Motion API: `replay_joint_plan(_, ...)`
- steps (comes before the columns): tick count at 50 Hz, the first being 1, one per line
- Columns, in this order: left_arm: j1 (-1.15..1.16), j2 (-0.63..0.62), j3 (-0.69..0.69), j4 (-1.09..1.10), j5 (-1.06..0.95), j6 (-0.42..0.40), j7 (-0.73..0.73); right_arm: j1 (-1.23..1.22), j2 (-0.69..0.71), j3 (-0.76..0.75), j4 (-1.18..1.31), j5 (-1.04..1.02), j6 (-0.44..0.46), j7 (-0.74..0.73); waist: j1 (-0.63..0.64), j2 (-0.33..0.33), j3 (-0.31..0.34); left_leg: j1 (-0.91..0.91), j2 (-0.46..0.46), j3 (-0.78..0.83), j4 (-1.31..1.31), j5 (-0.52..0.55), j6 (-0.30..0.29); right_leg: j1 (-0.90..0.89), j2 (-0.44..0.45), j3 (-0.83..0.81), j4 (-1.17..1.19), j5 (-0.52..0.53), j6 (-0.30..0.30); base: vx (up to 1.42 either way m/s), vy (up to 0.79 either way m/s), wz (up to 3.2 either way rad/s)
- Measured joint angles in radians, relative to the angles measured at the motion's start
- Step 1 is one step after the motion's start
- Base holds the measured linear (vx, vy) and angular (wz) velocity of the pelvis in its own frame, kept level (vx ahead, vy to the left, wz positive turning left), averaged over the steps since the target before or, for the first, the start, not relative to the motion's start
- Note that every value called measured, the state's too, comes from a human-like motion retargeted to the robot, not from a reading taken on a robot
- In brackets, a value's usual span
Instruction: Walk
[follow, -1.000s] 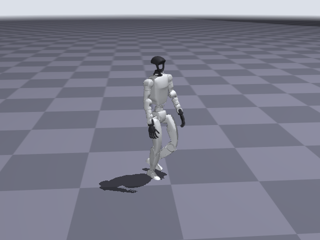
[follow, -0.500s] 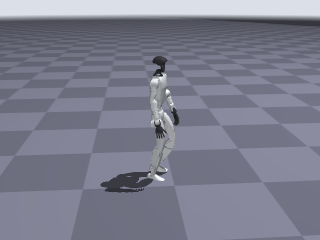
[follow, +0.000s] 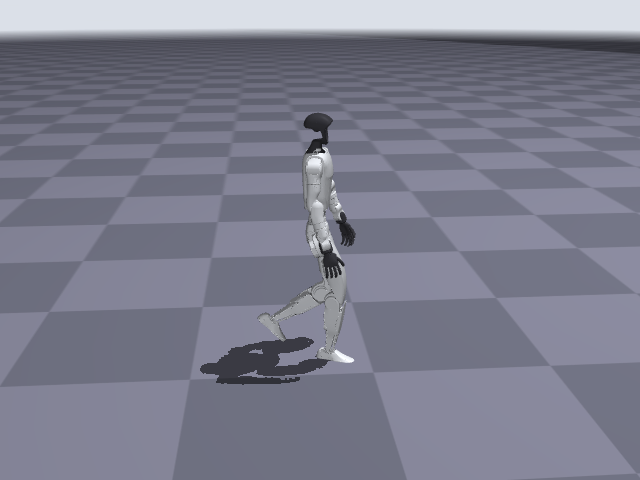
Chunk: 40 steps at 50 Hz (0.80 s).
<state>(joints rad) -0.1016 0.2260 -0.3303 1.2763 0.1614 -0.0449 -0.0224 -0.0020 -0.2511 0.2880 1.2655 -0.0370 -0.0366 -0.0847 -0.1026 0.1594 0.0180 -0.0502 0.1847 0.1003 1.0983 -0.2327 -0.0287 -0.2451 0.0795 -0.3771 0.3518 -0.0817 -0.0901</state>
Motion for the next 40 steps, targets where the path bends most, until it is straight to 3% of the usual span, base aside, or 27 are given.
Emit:
replay_joint_plan(5, -0.024, -0.010, -0.013, -0.039, 0.000, -0.002, 0.012, 0.001, 0.001, -0.002, 0.025, -0.007, 0.008, -0.017, -0.011, -0.011, 0.008, 0.089, -0.116, -0.072, -0.232, -0.108, 0.007, -0.120, -0.062, 0.001, 0.132, 0.032, 0.014, -0.39, 0.09, 0.39)
replay_joint_plan(9, -0.059, -0.008, -0.027, -0.080, 0.010, 0.000, 0.023, -0.005, 0.006, -0.017, 0.034, -0.001, 0.014, -0.011, -0.016, -0.053, 0.037, 0.120, -0.190, -0.081, -0.394, -0.255, 0.082, -0.218, -0.142, 0.030, 0.237, 0.071, 0.047, -0.44, 0.11, 0.58)
replay_joint_plan(12, -0.087, -0.004, -0.033, -0.105, 0.024, 0.006, 0.033, -0.016, 0.017, -0.037, 0.034, 0.008, 0.019, 0.000, -0.030, -0.110, 0.061, 0.121, -0.255, -0.072, -0.497, -0.300, 0.140, -0.293, -0.190, 0.135, 0.287, 0.129, 0.140, -0.46, 0.12, 0.88)
replay_joint_plan(15, -0.079, -0.009, -0.039, -0.117, 0.037, 0.009, 0.047, -0.004, 0.031, -0.052, 0.029, 0.020, 0.020, 0.002, -0.042, -0.143, 0.085, 0.099, -0.287, -0.076, -0.515, -0.323, 0.167, -0.332, -0.173, 0.233, 0.312, 0.145, 0.233, -0.45, 0.11, 0.75)
replay_joint_plan(25, 0.008, -0.031, -0.051, -0.060, 0.066, 0.034, 0.038, 0.010, 0.020, -0.109, 0.009, 0.059, 0.014, 0.017, -0.054, -0.210, 0.077, -0.023, -0.374, -0.116, -0.531, -0.238, 0.175, -0.326, -0.264, 0.276, 0.822, -0.130, 0.152, -0.35, 0.07, 0.53)
replay_joint_plan(30, 0.054, -0.032, -0.062, -0.003, 0.091, 0.046, 0.013, 0.002, 0.006, -0.145, -0.001, 0.055, 0.013, 0.031, -0.027, -0.251, 0.021, -0.108, -0.431, -0.137, -0.544, -0.185, 0.182, -0.217, -0.277, 0.304, 0.987, -0.146, 0.163, -0.28, -0.01, 0.49)
replay_joint_plan(35, 0.110, -0.035, -0.045, 0.055, 0.103, 0.047, -0.001, -0.003, -0.003, -0.165, -0.028, 0.042, 0.011, 0.031, 0.025, -0.289, -0.040, -0.218, -0.460, -0.131, -0.494, -0.167, 0.193, -0.043, -0.235, 0.318, 0.928, -0.077, 0.241, -0.26, -0.06, 0.42)
replay_joint_plan(40, 0.169, -0.035, 0.014, 0.093, 0.079, 0.042, 0.022, -0.028, -0.014, -0.142, -0.092, 0.033, -0.001, 0.008, 0.090, -0.278, -0.080, -0.375, -0.428, -0.074, -0.329, -0.177, 0.176, 0.127, -0.168, 0.308, 0.641, -0.072, 0.272, -0.24, -0.08, 0.22)
